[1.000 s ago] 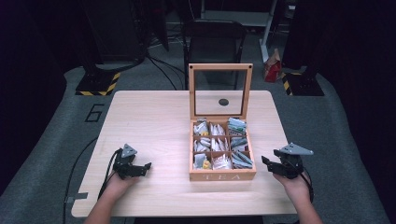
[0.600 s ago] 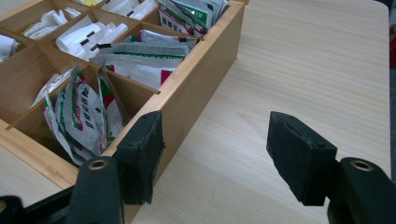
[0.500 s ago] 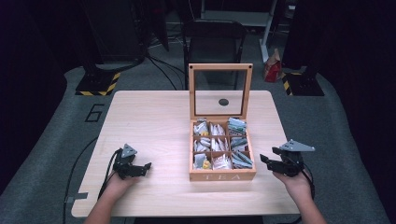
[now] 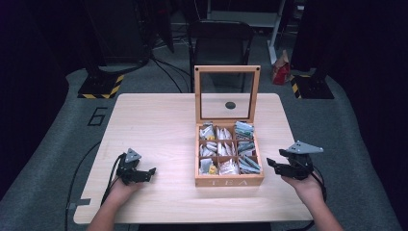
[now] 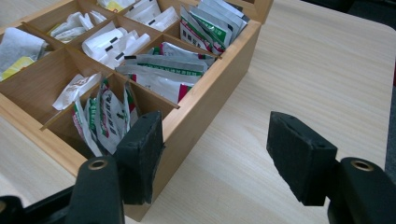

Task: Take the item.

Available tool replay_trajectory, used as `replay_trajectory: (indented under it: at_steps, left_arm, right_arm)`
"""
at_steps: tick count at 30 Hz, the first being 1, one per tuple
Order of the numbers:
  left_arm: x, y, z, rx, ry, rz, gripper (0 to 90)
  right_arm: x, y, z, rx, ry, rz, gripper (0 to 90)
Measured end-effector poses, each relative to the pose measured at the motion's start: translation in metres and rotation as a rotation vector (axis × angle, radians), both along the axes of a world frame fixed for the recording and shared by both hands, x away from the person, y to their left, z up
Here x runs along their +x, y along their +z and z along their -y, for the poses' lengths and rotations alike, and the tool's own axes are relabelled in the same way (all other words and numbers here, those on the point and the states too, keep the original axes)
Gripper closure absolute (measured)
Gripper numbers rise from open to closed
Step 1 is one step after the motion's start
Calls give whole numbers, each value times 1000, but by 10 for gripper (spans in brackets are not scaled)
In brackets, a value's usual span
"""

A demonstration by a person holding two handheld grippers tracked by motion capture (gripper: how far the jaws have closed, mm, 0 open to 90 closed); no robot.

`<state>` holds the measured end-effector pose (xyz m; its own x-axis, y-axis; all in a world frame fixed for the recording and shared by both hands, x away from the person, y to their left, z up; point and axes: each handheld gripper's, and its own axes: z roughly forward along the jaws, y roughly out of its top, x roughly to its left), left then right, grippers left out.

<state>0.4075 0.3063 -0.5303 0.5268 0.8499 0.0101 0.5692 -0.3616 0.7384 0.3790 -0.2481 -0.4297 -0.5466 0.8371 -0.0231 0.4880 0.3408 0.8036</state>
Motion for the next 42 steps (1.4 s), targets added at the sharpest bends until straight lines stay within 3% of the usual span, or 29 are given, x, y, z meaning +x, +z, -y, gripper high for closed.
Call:
replay_trajectory:
  at_steps: [10,20,34,42]
  left_arm:
    - [0,0,0,-2,1,0,93]
    - [0,0,0,-1,0,1,93]
    - [0,0,0,-1,0,1,93]
    - [0,0,0,0,0,2,93]
  right_arm:
    - [3,11,-5,19,38,2,370]
    - [5,15,-9,59,125,2,414]
    - [8,19,-12,57,182,-1,450]
    - [9,17,-18,42,213,-6,530]
